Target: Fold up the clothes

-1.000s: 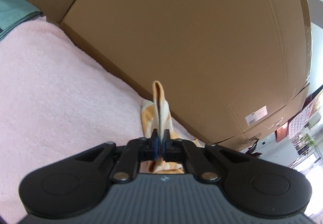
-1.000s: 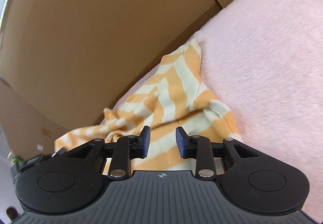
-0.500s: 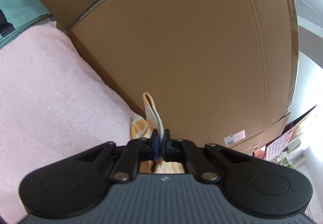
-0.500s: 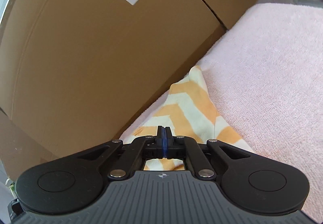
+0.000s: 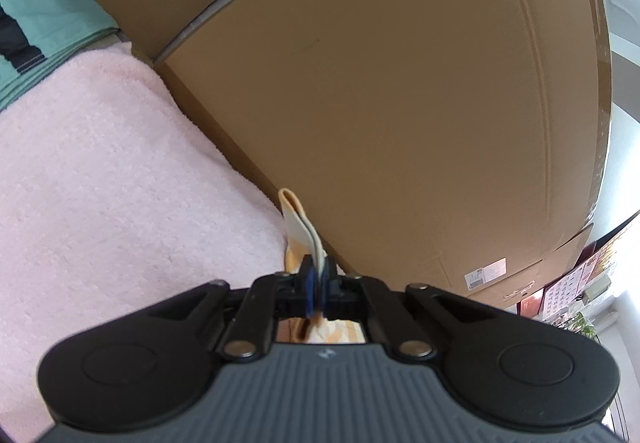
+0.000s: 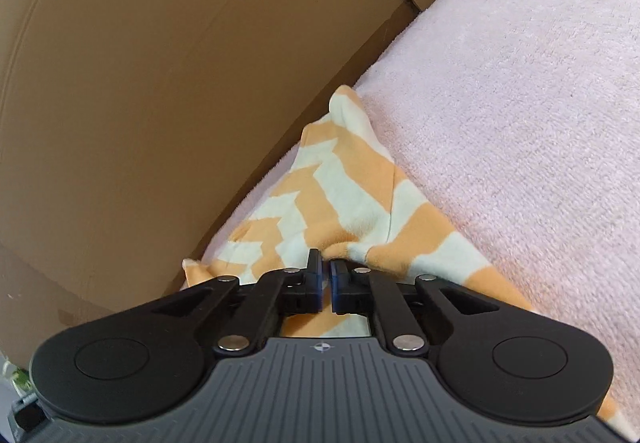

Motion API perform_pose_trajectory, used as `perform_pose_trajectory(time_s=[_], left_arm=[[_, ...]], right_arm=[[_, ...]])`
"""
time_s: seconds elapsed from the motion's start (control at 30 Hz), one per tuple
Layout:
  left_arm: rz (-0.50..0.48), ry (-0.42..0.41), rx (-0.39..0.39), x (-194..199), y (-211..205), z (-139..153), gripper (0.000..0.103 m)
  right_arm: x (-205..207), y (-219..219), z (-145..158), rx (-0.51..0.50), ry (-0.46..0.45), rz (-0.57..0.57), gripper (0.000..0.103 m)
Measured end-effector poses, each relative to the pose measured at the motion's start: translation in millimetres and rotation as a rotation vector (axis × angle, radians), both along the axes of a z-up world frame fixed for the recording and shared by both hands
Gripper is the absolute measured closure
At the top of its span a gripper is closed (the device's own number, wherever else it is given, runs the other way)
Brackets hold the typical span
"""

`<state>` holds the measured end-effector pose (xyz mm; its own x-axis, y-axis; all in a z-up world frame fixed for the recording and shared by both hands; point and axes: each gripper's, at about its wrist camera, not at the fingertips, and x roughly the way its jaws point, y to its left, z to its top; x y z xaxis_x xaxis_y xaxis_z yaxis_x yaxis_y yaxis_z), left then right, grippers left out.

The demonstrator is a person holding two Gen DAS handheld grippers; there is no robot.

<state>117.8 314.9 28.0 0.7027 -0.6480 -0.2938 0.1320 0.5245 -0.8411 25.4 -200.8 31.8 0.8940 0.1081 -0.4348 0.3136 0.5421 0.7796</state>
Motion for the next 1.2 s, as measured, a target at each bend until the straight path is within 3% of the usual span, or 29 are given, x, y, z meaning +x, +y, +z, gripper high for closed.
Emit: perform_pose_trajectory(time_s=[0.13, 0.2, 0.23, 0.3, 0.37, 0.5, 0.63, 0.7, 0.73, 0.77, 0.87, 0.93, 1.03, 1.2], left_arm=[[0.024, -0.015, 0.015, 8.3, 0.8, 2.9, 0.103], [0.047, -0.034, 0.019, 12.0, 3.9, 5.7, 0.103], [0.061, -0.037, 0.034, 13.8, 6.3, 5.3, 0.103], [0.094, -0.031, 0.089, 17.4, 12.6, 1.3, 0.103], [0.123, -0.002, 0.132, 16.7, 23.4, -10.0, 0.103], [0.155, 0.047, 0.182, 0.1, 52.9, -34.1, 0.103], [0.156, 0.028, 0.246, -38.3, 60.0, -35.0, 0.103], [0.083, -0.013, 0.274, -57.0, 36.1, -28.8, 0.075], [0.030, -0.042, 0.279, -64.7, 17.9, -25.4, 0.046], [-0.029, -0.077, 0.278, -71.7, -4.8, -21.8, 0.028], [-0.232, -0.183, 0.299, -86.3, -85.4, -9.3, 0.024], [-0.348, -0.201, 0.314, -88.7, -137.9, -7.4, 0.022], [-0.466, -0.126, 0.275, -82.7, -202.7, -19.2, 0.018], [-0.467, 0.088, 0.123, -62.3, -266.5, -46.9, 0.016]], right_arm=[[1.7, -11.6, -2.7, 0.163, -0.139, -0.030, 0.095], [7.9, -9.3, -2.9, 0.154, -0.107, 0.015, 0.089], [10.2, -7.2, -3.9, 0.140, -0.083, 0.069, 0.077], [-1.1, -1.6, -4.6, 0.146, -0.051, 0.160, 0.068], [-27.1, -2.4, -1.8, 0.153, -0.132, 0.226, 0.068], [-123.0, -8.1, 10.5, -0.029, -0.316, 0.192, 0.066], [-207.2, -11.9, -1.5, -0.237, -0.291, 0.047, 0.062], [-224.0, -11.3, -13.8, -0.250, -0.256, 0.024, 0.062], [-229.8, -10.6, -20.6, -0.258, -0.238, 0.013, 0.062], [-223.6, -9.6, -29.9, -0.277, -0.221, 0.005, 0.062], [-205.0, -0.8, -47.2, -0.394, -0.189, -0.015, 0.068], [-204.0, 5.6, -51.2, -0.464, -0.197, -0.020, 0.068], [-206.8, 11.5, -56.3, -0.498, -0.225, -0.037, 0.064], [-223.5, 2.5, -64.7, -0.373, -0.300, -0.051, 0.059]])
